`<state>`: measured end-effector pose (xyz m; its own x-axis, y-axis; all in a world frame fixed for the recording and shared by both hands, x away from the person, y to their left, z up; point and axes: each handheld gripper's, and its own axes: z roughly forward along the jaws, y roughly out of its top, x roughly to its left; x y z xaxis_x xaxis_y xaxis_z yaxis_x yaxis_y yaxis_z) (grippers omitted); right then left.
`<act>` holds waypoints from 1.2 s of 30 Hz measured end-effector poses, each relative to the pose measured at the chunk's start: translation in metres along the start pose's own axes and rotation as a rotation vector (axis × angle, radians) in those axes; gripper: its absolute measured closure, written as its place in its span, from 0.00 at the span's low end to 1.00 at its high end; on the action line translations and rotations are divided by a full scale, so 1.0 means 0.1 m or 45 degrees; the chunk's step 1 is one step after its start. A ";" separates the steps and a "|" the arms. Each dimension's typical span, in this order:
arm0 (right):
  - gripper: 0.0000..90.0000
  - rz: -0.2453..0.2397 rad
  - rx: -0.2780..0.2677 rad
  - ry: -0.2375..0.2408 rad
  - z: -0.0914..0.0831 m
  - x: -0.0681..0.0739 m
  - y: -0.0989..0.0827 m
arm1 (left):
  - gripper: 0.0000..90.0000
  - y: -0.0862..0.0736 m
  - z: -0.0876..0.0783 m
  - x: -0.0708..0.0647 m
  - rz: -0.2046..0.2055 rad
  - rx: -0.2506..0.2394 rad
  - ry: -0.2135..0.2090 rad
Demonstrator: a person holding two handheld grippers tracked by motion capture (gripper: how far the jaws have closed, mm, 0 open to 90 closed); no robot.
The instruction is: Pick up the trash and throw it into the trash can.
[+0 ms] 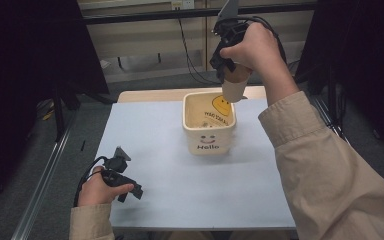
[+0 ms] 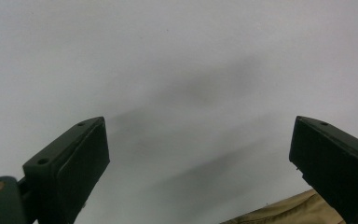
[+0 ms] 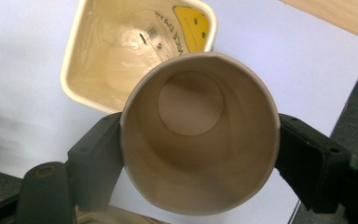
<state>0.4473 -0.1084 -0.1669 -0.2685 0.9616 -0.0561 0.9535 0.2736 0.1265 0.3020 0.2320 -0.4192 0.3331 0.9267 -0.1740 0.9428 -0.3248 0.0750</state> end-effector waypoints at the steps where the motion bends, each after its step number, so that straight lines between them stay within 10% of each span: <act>1: 0.24 0.000 0.000 0.000 0.00 0.00 0.00 | 0.05 0.00 0.00 0.00 0.004 0.000 -0.003; 36: 0.23 -0.069 0.051 0.069 0.67 0.25 0.11 | 0.05 0.00 -0.04 0.01 0.032 0.005 0.006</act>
<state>0.4598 -0.0826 -0.2331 -0.3255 0.9455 -0.0082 0.9419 0.3250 0.0849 0.3018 0.2334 -0.4151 0.3566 0.9191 -0.1676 0.9342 -0.3487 0.0754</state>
